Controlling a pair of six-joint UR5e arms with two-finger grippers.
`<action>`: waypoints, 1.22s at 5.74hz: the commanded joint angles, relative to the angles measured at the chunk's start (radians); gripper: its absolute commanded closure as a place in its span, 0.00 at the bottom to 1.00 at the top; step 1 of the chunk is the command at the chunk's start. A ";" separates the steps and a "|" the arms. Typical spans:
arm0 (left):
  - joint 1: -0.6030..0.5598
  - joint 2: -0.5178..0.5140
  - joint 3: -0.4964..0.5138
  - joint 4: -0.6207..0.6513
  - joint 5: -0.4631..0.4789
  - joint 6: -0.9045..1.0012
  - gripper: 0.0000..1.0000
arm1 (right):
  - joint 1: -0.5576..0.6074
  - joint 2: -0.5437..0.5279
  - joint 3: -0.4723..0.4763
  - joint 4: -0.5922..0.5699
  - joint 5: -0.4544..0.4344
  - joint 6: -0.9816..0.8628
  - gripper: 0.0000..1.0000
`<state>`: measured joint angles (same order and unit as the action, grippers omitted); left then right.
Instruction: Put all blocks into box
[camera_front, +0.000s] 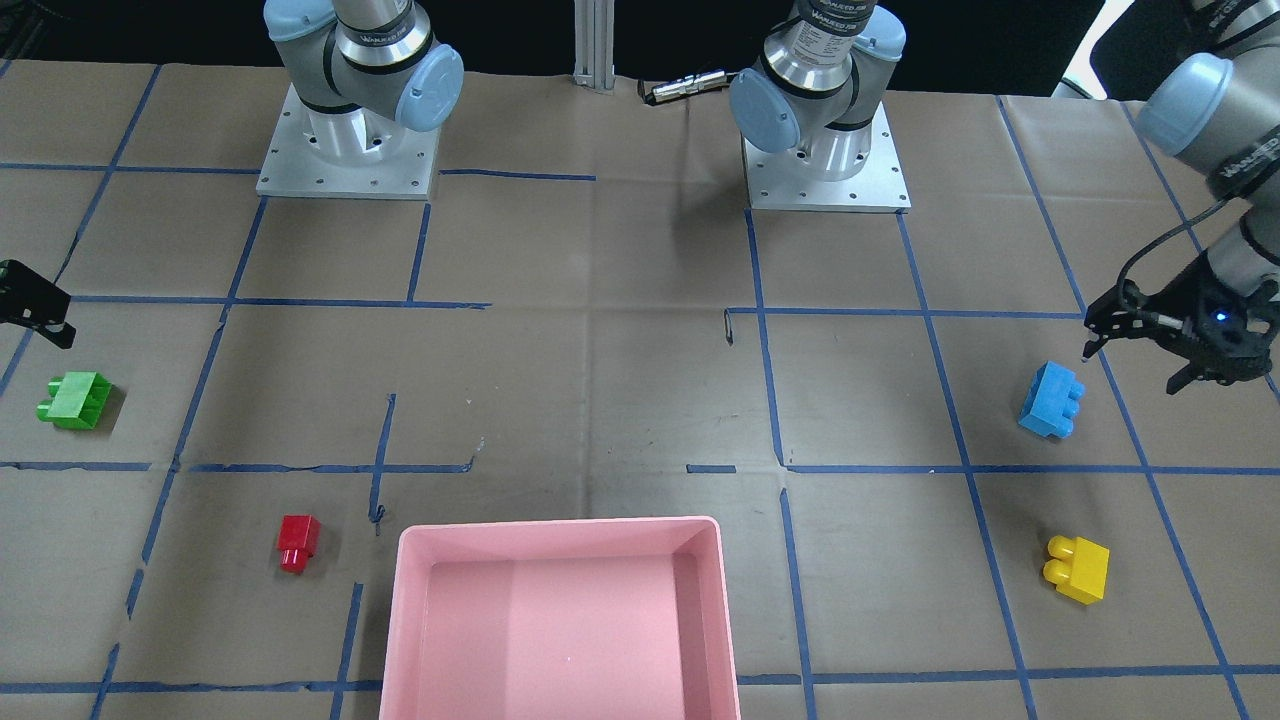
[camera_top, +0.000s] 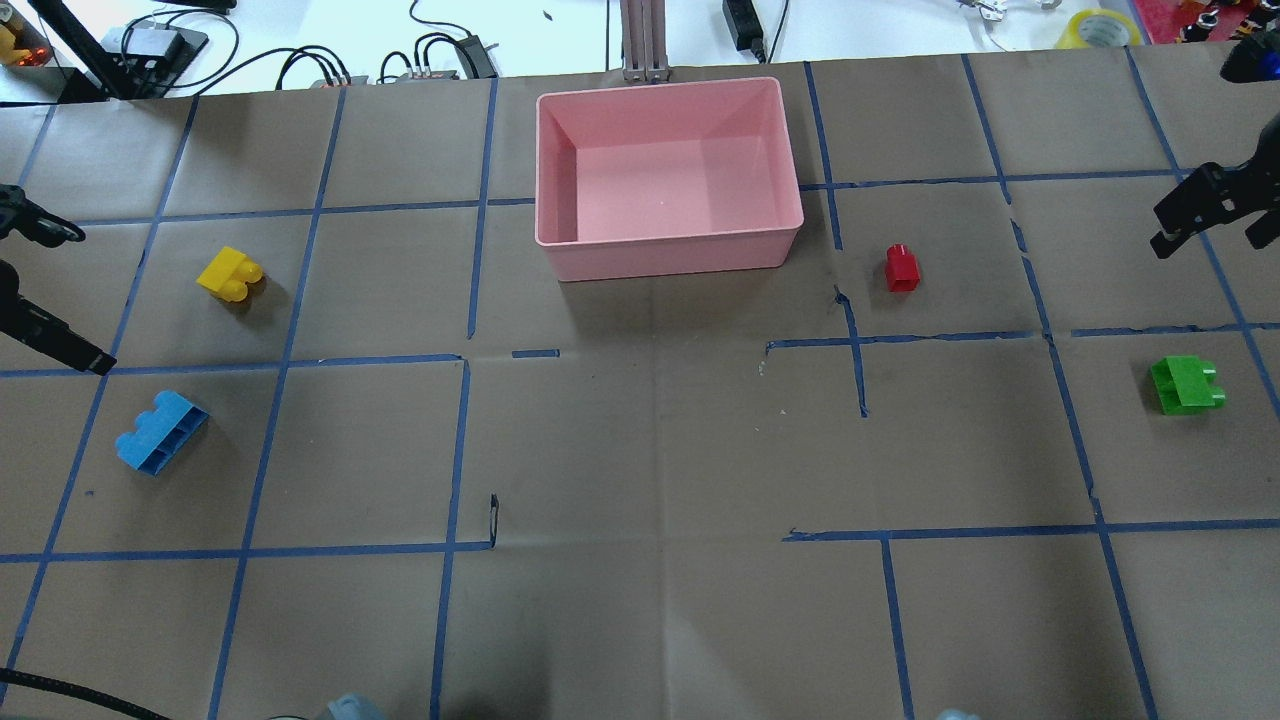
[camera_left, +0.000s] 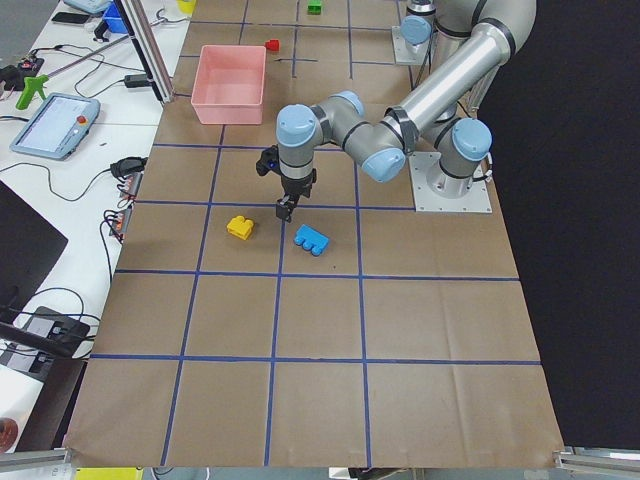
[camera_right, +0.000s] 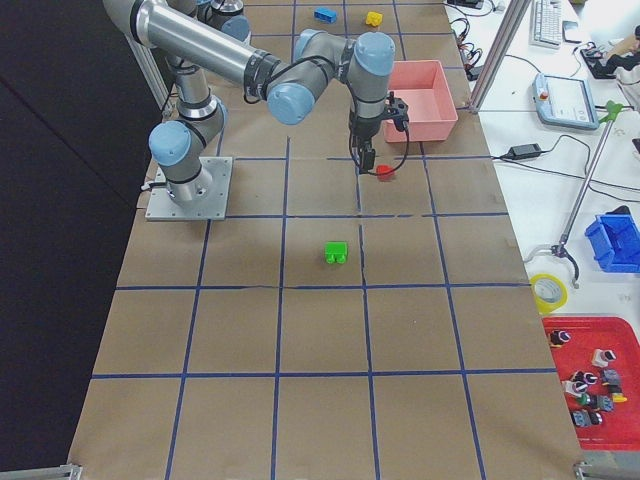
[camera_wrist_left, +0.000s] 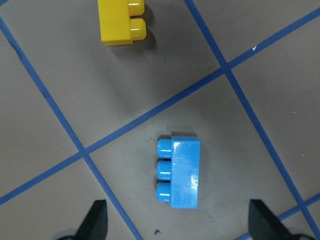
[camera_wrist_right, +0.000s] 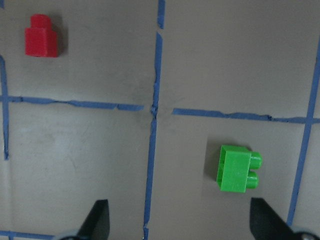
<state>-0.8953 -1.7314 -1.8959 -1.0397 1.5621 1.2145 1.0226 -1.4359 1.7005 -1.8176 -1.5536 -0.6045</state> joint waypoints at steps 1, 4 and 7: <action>0.013 -0.011 -0.122 0.139 -0.004 0.007 0.01 | -0.085 0.012 0.193 -0.337 0.000 -0.030 0.00; 0.081 -0.152 -0.130 0.259 -0.066 0.065 0.01 | -0.134 0.083 0.243 -0.371 -0.005 -0.032 0.00; 0.081 -0.158 -0.175 0.267 -0.083 0.075 0.01 | -0.177 0.129 0.243 -0.374 -0.011 -0.123 0.00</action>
<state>-0.8138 -1.8878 -2.0682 -0.7771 1.4794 1.2823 0.8728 -1.3201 1.9434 -2.1906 -1.5648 -0.7193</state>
